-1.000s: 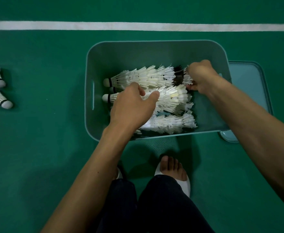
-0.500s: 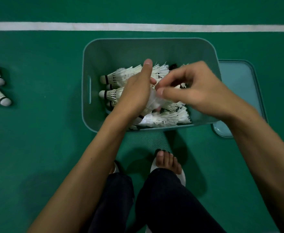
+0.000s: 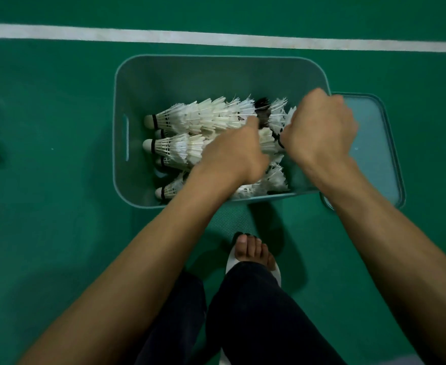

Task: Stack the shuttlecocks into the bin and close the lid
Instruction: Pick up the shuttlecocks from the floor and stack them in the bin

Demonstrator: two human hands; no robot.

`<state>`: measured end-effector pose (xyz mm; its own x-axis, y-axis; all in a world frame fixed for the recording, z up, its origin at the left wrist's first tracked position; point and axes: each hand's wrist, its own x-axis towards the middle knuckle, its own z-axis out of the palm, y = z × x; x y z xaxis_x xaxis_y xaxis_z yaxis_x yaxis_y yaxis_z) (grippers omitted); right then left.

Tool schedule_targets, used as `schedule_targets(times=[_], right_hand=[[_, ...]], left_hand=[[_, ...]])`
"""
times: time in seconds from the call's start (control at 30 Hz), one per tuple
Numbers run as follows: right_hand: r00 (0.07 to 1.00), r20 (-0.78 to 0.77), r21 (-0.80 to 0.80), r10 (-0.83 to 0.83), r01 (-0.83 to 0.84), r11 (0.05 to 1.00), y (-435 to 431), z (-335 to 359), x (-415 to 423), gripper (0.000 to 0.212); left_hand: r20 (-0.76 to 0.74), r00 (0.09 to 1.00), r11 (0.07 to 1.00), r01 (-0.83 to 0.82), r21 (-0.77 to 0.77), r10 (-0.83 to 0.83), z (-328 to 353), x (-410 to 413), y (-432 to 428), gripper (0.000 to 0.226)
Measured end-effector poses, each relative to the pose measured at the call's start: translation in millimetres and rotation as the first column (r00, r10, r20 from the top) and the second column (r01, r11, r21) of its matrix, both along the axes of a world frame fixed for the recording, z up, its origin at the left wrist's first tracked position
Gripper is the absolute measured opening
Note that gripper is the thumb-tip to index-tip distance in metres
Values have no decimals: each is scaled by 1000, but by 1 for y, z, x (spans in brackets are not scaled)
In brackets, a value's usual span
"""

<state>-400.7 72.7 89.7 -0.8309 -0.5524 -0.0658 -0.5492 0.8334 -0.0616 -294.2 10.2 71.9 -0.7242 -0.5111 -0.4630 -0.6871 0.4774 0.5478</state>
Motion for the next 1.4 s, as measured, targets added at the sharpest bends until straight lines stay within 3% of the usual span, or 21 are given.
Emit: schedule_targets(times=[0.07, 0.2, 0.27, 0.4, 0.6, 0.7, 0.77, 0.87, 0.93, 1.07, 1.17, 1.27, 1.4], right_hand=[[999, 50, -30, -10, 11, 999, -2, -16, 0, 11], [964, 237, -154, -118, 157, 976, 0, -40, -6, 9], [930, 335, -194, -151, 225, 955, 3, -39, -9, 19], [877, 450, -200, -170, 284, 938, 5, -36, -11, 17], [628, 737, -119, -251, 485, 866, -5, -43, -11, 20], [577, 773, -114, -265, 536, 836, -13, -42, -17, 22], [637, 728, -109, -255, 475, 873, -16, -40, -18, 21], [900, 412, -14, -145, 165, 986, -12, -34, -11, 21], [973, 228, 24, -21, 16, 1000, -9, -30, -5, 18], [996, 82, 14, 29, -30, 999, -12, -26, -12, 13], [995, 89, 19, 47, -49, 999, -19, -26, -23, 15], [991, 102, 67, 89, -97, 993, -29, -27, -28, 18], [989, 86, 132, 122, -132, 982, -34, -32, -30, 30]], left_hand=[[61, 996, 997, 68, -26, -66, 0, -14, 2, 64], [101, 992, 988, 87, -130, -74, -9, -23, -6, 35], [82, 995, 984, 69, -165, -56, -13, -20, -8, 36], [-3, 1000, 974, -2, -228, 1, -20, -11, -9, 47], [-24, 1000, 964, -17, -264, 11, -26, -12, -9, 42], [-31, 999, 966, -17, -260, 10, -27, -14, -10, 45], [-37, 999, 969, -18, -246, 9, -28, -13, -11, 44], [-47, 999, 976, -20, -216, 10, -28, -11, -13, 50], [-67, 998, 986, -13, -167, 2, -26, -8, -15, 56], [-160, 987, 999, 34, 27, -30, -26, 4, -20, 71], [-199, 980, 995, 5, 97, 14, -27, 13, -25, 64], [-190, 982, 1000, 17, -23, -21, -32, 15, -27, 56], [-110, 980, 947, 128, -294, -167, -33, 5, -23, 54]])
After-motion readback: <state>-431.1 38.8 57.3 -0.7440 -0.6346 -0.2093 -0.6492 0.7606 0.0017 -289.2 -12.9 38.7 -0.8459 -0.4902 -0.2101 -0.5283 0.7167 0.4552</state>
